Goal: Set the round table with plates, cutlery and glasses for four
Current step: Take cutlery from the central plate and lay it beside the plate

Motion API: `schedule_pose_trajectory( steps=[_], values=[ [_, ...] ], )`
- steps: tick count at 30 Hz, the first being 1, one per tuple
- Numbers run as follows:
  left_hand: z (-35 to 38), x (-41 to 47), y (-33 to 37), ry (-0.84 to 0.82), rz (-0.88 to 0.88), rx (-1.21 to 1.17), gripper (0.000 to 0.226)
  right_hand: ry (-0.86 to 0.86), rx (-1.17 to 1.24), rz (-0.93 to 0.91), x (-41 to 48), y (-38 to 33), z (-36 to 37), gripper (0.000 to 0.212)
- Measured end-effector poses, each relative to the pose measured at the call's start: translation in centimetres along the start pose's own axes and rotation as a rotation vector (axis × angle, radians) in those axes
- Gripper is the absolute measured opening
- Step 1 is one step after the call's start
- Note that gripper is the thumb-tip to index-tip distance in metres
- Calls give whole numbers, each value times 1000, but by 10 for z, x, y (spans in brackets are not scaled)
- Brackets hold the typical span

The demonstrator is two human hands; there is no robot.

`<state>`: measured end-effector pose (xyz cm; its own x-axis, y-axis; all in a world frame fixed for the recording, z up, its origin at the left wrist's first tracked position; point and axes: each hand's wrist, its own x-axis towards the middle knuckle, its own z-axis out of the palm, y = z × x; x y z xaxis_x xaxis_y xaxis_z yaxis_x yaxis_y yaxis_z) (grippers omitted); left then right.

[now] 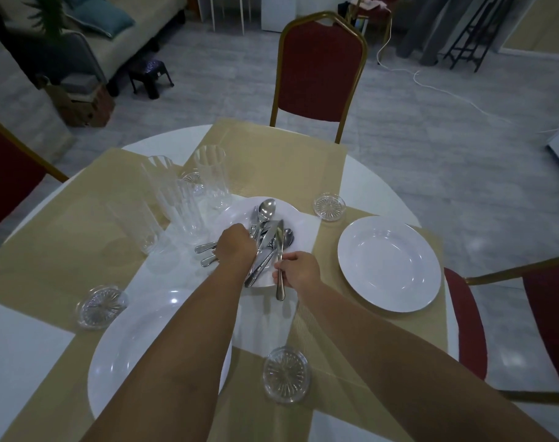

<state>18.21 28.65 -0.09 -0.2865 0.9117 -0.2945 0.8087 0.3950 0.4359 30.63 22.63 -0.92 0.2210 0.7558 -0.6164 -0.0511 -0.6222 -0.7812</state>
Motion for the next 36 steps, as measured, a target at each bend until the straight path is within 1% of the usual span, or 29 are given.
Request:
schedule_pose_trajectory(
  steps=[4, 7, 11, 13, 16, 18, 20, 23, 25, 26, 28, 30, 31, 33, 34, 36],
  values=[
    [-1, 2, 9, 21, 38, 116, 22, 5, 11, -16, -1, 2, 0, 18],
    [-4, 3, 14, -2, 42, 149, 22, 11, 7, -21, 0, 2, 0, 19],
    [-9, 6, 14, -94, 30, 49, 11, 15, 18, -8, 0, 0, -2, 23],
    [-13, 4, 12, -100, 33, 20, 12, 15, 16, 1, 2, 1, -3, 22],
    [-19, -3, 9, -86, 33, -30, 12, 6, 8, 16, 3, 2, -3, 15],
    [-21, -9, 5, -88, 23, -85, 15, -1, 44, 31, 1, 0, -3, 16],
    [-22, -16, -1, -79, 9, -171, 17, 1, 50, 30, 0, 1, -4, 14],
    [-24, -31, -10, -35, -17, -349, 14, 10, 21, 23, -4, 1, -5, 17],
    [-23, -43, -13, -30, -66, -489, 11, 12, -37, 14, -5, 1, -6, 11],
    [-22, -48, -15, -30, -96, -557, 7, 9, -69, 10, -5, 0, -7, 15],
    [-22, -61, -18, -19, -154, -676, 9, -12, -113, 9, -6, -2, -12, 17],
    [-19, -74, -22, -2, -217, -777, 8, -65, -115, 12, -10, -5, -20, 13],
    [-19, -81, -24, 5, -242, -825, 12, -113, -103, 15, -13, -7, -24, 10],
    [-17, -97, -27, -9, -308, -958, 7, -210, -106, 28, -16, -10, -33, 21],
    [-15, -106, -28, -24, -354, -1036, 10, -233, -120, 32, -17, -11, -37, 24],
    [-9, -121, -29, -32, -432, -1189, 14, -242, -179, 39, -18, -12, -43, 25]
  ],
)
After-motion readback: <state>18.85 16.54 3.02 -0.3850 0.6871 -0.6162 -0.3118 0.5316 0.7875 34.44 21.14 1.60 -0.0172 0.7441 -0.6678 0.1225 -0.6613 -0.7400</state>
